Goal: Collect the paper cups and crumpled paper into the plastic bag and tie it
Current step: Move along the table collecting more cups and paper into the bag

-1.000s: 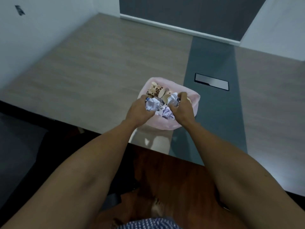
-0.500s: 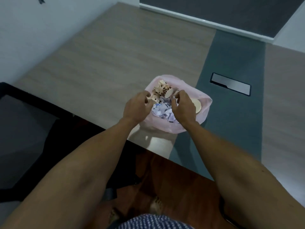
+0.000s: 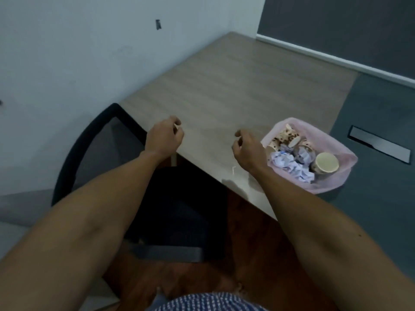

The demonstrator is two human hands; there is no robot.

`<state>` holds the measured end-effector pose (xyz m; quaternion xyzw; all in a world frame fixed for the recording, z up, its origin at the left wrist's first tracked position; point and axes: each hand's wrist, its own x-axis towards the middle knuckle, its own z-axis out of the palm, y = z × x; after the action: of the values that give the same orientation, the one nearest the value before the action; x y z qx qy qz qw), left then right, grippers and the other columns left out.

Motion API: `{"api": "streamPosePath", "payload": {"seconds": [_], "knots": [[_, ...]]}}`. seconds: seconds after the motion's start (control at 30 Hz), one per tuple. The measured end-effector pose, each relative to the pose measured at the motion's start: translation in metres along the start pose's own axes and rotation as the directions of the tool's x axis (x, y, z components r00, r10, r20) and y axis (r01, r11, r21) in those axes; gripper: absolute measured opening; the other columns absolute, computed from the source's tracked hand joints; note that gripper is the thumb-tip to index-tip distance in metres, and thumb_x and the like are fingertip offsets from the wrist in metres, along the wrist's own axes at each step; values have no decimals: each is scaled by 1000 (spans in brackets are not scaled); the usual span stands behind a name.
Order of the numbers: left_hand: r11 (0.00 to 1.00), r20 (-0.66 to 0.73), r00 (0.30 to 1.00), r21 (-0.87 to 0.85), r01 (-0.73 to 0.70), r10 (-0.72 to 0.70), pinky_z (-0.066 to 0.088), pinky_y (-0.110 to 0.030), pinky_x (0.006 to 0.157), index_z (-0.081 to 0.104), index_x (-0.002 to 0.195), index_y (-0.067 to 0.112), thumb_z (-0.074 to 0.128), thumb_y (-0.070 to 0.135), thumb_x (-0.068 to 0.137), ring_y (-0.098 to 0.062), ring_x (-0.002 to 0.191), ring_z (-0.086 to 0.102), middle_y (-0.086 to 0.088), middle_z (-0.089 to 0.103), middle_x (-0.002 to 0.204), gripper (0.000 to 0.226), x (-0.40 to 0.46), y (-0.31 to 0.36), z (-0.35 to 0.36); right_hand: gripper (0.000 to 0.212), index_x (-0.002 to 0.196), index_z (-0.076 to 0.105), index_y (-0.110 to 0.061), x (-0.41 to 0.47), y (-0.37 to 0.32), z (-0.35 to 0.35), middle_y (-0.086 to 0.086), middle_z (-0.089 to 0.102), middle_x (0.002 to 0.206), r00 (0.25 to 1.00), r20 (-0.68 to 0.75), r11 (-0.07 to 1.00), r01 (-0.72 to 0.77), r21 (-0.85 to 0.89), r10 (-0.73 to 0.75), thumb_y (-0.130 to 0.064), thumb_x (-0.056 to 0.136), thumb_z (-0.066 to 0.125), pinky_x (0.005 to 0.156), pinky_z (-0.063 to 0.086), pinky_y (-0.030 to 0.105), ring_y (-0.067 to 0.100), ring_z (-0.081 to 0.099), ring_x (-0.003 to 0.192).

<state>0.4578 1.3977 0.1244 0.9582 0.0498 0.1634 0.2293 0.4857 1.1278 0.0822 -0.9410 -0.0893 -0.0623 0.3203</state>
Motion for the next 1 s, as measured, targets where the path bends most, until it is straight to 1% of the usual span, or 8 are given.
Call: {"api": "streamPosePath", "payload": {"seconds": [0.23, 0.33, 0.5, 0.6, 0.73, 0.8, 0.93, 1.0], "knots": [[1000, 35, 999, -12, 24, -24, 56, -39, 76, 62, 117, 23, 58, 31, 93, -22, 87, 65, 8, 64, 87, 27, -6, -128, -77, 45, 137, 49, -15, -34, -96, 89, 9, 54, 134, 979, 202, 1000, 4, -27, 1, -24, 94, 61, 94, 51, 46, 30, 59, 114], [1000, 37, 999, 1, 24, -24, 56, -43, 82, 61, 122, 21, 60, 29, 92, -26, 97, 65, -1, 68, 104, 31, -11, -176, -100, 59, 149, 37, -18, -50, -132, 126, 9, 43, 146, 949, 313, 999, -17, -50, 31, -30, 96, 60, 98, 50, 49, 33, 56, 122], [998, 99, 993, 11, 65, -65, 50, -47, 99, 52, 141, 12, 59, 27, 95, -33, 121, 56, -14, 58, 135, 49, -21, -241, -121, 85, 161, 12, -28, -77, -181, 174, 6, 27, 158, 878, 475, 998, -37, -56, 59, -43, 94, 63, 99, 50, 52, 38, 54, 123], [998, 129, 989, 20, 66, -68, 44, -48, 108, 47, 147, 10, 59, 25, 94, -34, 131, 49, -15, 50, 145, 56, -26, -268, -122, 102, 162, -1, -35, -93, -203, 201, 3, 18, 162, 820, 571, 998, -19, -64, 52, -50, 87, 68, 97, 51, 49, 37, 54, 123], [996, 209, 974, -4, 90, -87, 41, -50, 111, 39, 152, 9, 56, 24, 96, -35, 137, 43, -15, 41, 154, 61, -26, -295, -117, 128, 159, -14, -38, -112, -224, 235, -9, 4, 164, 728, 685, 999, -8, -32, 28, -61, 73, 77, 97, 53, 48, 33, 49, 129], [995, 225, 972, -45, 87, -75, 42, -47, 109, 40, 151, 9, 55, 22, 97, -34, 133, 46, -16, 45, 150, 58, -24, -304, -114, 136, 157, -20, -41, -122, -232, 252, -14, -2, 163, 681, 733, 1000, 0, -2, 1, -63, 69, 81, 99, 52, 48, 34, 46, 132], [988, 180, 983, -143, 56, -29, 55, -42, 82, 52, 135, 11, 52, 15, 94, -33, 101, 61, -16, 63, 117, 41, -16, -312, -108, 144, 152, -29, -46, -145, -245, 285, -24, -9, 160, 613, 788, 998, 32, 50, -59, -62, 66, 86, 94, 47, 41, 36, 43, 136], [985, 181, 983, -157, 69, -39, 54, -40, 78, 51, 137, 13, 51, 17, 95, -32, 97, 62, -15, 64, 113, 42, -10, -315, -105, 147, 150, -31, -47, -154, -249, 297, -25, -11, 161, 594, 801, 997, 39, 64, -75, -60, 64, 88, 93, 46, 40, 36, 42, 138]]}}
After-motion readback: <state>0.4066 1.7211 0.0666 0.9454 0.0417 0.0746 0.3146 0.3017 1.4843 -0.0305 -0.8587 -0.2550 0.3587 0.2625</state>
